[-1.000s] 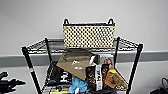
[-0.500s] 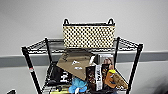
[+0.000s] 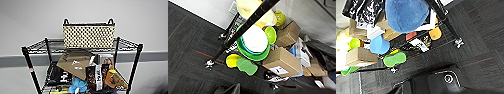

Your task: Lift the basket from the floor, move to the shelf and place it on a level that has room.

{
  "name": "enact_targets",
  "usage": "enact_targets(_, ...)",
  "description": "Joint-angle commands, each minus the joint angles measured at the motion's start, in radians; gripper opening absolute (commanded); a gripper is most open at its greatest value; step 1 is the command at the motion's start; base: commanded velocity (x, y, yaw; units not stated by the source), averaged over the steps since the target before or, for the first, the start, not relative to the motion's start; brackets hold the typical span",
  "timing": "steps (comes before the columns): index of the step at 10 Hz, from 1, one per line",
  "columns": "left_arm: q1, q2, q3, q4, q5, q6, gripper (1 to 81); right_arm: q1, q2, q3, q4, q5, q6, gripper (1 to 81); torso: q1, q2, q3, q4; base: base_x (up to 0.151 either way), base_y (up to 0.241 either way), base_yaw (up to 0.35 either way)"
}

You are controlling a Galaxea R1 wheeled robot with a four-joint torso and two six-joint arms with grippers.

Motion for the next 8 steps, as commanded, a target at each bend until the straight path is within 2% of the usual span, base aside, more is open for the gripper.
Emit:
enact_targets(1, 0.024, 0.052, -0.060, 0.006, -0.064, 0.074, 81.1, -0.005, 0.062, -0.084, 0.010, 0.014, -0.056, 81.1, 0.000, 0.000, 0.000, 0.000, 0.000, 0.000, 0.000)
enact_targets(5, 0.113, 0.169, -0.150, 0.006, -0.072, 0.132, 81.1, -0.116, 0.239, -0.278, 0.009, 0.023, -0.128, 81.1, 0.000, 0.000, 0.000, 0.000, 0.000, 0.000, 0.000)
enact_targets(8, 0.187, 0.298, -0.292, 0.055, -0.072, 0.135, 81.1, -0.174, 0.356, -0.411, 0.009, 0.023, -0.172, 81.1, 0.000, 0.000, 0.000, 0.000, 0.000, 0.000, 0.000)
